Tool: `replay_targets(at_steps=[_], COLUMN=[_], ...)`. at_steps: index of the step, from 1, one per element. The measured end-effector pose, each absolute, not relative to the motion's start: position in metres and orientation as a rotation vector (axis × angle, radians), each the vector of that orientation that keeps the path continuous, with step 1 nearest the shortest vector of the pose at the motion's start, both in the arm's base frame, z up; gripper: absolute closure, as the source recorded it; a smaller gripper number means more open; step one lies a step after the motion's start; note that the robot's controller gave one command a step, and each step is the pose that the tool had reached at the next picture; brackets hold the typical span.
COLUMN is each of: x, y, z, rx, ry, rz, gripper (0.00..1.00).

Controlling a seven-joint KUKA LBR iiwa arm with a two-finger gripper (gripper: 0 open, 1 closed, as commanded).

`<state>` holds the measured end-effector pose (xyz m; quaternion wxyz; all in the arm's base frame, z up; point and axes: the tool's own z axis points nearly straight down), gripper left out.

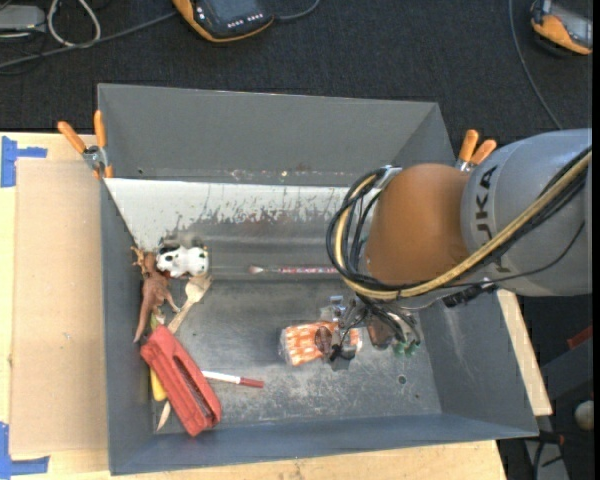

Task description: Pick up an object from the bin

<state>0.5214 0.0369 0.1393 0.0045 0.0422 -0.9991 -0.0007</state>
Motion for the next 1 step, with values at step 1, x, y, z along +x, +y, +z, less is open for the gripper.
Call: replay_targets(at_steps=[1], x=[0.5196], y=[0.0380], z=[0.2071], rx=[0.142], ry=[-3.125], rz=[-0.002], gripper=[1.00])
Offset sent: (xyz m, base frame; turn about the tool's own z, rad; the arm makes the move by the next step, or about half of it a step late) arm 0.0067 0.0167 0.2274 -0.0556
